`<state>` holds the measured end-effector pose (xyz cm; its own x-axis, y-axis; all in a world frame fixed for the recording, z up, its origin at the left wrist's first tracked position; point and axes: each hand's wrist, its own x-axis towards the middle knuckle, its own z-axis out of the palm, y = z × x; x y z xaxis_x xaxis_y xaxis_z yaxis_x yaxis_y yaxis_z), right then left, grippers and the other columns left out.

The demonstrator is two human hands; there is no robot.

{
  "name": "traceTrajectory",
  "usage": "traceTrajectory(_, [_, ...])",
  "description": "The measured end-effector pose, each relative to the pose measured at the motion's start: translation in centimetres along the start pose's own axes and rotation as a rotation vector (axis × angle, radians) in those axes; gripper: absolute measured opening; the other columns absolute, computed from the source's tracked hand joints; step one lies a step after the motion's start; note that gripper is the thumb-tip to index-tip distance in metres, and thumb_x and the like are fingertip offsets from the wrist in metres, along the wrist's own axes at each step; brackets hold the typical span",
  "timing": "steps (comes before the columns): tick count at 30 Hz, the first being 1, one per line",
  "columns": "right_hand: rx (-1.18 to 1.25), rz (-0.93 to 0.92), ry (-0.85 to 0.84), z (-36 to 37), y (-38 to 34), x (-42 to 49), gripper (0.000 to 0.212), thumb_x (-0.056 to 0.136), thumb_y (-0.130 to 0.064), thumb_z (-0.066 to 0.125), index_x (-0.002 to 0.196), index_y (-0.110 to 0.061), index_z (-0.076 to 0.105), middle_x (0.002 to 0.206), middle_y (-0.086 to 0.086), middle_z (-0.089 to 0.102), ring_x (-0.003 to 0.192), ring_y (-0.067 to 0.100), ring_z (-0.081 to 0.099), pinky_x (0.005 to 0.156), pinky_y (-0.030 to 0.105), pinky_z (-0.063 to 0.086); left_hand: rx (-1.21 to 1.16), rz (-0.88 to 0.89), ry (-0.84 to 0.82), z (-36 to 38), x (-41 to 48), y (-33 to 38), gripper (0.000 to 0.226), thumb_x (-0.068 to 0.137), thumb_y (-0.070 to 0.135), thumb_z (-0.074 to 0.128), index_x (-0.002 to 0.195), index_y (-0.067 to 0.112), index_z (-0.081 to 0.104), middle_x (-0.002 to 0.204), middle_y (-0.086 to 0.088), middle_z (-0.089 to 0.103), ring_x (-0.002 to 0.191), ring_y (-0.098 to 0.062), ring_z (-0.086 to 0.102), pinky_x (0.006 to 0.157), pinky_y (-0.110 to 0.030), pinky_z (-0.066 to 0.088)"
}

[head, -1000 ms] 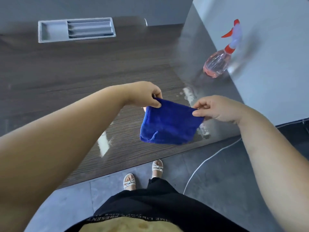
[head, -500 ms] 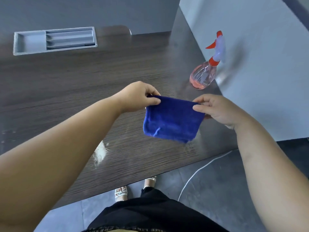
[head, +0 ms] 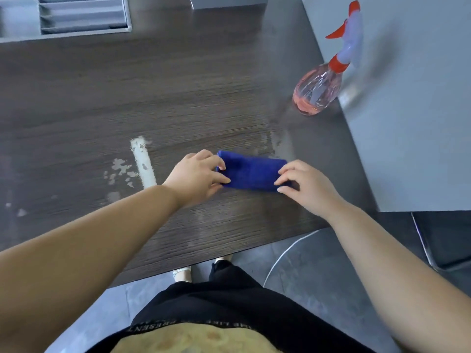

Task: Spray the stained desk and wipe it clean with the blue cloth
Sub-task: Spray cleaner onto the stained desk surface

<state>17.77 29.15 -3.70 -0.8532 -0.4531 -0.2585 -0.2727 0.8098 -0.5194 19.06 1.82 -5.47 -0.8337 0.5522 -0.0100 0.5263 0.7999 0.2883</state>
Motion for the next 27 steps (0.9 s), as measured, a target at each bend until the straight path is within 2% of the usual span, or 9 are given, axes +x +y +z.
traceTrajectory(3, [0.002,0.002,0.073,0.3,-0.3,0.5,0.007,0.085,-0.022,0.067,0.090,-0.020,0.072,0.102,-0.004,0.061,0.090,0.012,0.057,0.075,0.026,0.045,-0.047,-0.027,0.017,0.7,-0.7,0.4,0.010,0.067,0.031,0.077,0.077,0.028,0.077,0.093,0.000,0.068,0.083,-0.030,0.066,0.063,-0.042,0.054])
traceTrajectory(6, [0.026,0.139,0.238,0.0,-0.2,2.4,0.020,0.088,-0.022,0.063,0.107,-0.020,0.067,0.109,0.000,0.060,0.097,0.020,0.055,0.082,0.027,0.042,-0.177,-0.170,0.113,0.5,0.4,0.8,0.026,0.080,0.036,0.052,0.083,0.023,0.075,0.095,0.002,0.067,0.091,-0.031,0.062,0.074,-0.045,0.053])
traceTrajectory(9, [0.097,0.298,0.013,0.2,-0.3,3.9,0.044,0.086,-0.031,0.065,0.127,-0.021,0.055,0.121,0.002,0.058,0.111,0.022,0.052,0.091,0.032,0.041,-0.177,-0.418,0.012,0.0,2.4,1.4,0.038,0.086,0.034,0.060,0.123,0.024,0.059,0.124,0.001,0.055,0.119,-0.027,0.045,0.095,-0.044,0.042])
traceTrajectory(11, [0.049,0.301,-0.109,0.3,-0.4,4.3,0.041,0.085,-0.033,0.066,0.123,-0.018,0.058,0.119,0.002,0.058,0.108,0.021,0.053,0.084,0.028,0.039,-0.199,-0.546,-0.112,-0.1,3.5,1.6,0.050,0.085,0.038,0.062,0.132,0.026,0.049,0.131,0.000,0.049,0.124,-0.025,0.039,0.102,-0.041,0.036])
traceTrajectory(15, [0.299,0.419,-0.071,-0.3,0.5,3.9,0.023,0.083,-0.027,0.069,0.103,-0.019,0.059,0.104,-0.002,0.061,0.093,0.016,0.058,0.076,0.027,0.044,-0.356,-0.627,-0.096,-0.6,5.5,1.6,0.025,0.081,0.029,0.066,0.106,0.025,0.062,0.112,-0.001,0.058,0.111,-0.025,0.050,0.092,-0.036,0.042])
traceTrajectory(17, [0.585,0.541,-0.046,-0.5,1.0,3.6,0.021,0.083,-0.023,0.069,0.099,-0.017,0.057,0.103,0.002,0.064,0.088,0.015,0.063,0.067,0.027,0.051,-0.420,-0.627,-0.016,-1.1,7.2,1.9,0.024,0.082,0.023,0.063,0.106,0.024,0.062,0.111,-0.001,0.057,0.106,-0.024,0.053,0.088,-0.035,0.044])
traceTrajectory(19, [0.694,0.626,0.018,-0.4,1.1,3.4,0.022,0.083,-0.022,0.069,0.099,-0.014,0.056,0.103,0.006,0.064,0.084,0.016,0.064,0.061,0.027,0.053,-0.427,-0.610,0.066,-1.5,9.0,2.2,0.030,0.084,0.020,0.059,0.113,0.024,0.060,0.116,-0.002,0.054,0.108,-0.024,0.052,0.089,-0.036,0.045])
traceTrajectory(23, [0.076,0.552,0.035,-0.2,1.5,3.2,0.030,0.085,-0.044,0.061,0.103,-0.020,0.057,0.097,-0.003,0.061,0.089,0.018,0.057,0.074,0.032,0.045,-0.296,-0.564,0.012,-0.9,10.5,3.0,0.042,0.086,0.022,0.057,0.128,0.025,0.051,0.130,-0.002,0.044,0.121,-0.025,0.039,0.096,-0.040,0.041])
traceTrajectory(27, [0.299,0.555,0.301,-1.8,2.4,4.4,0.049,0.085,-0.041,0.063,0.126,-0.017,0.050,0.123,0.001,0.054,0.111,0.016,0.053,0.087,0.024,0.037,-0.199,-0.670,-0.174,0.0,9.2,3.2,0.058,0.087,0.037,0.058,0.139,0.025,0.036,0.139,-0.004,0.033,0.127,-0.029,0.031,0.098,-0.044,0.037])
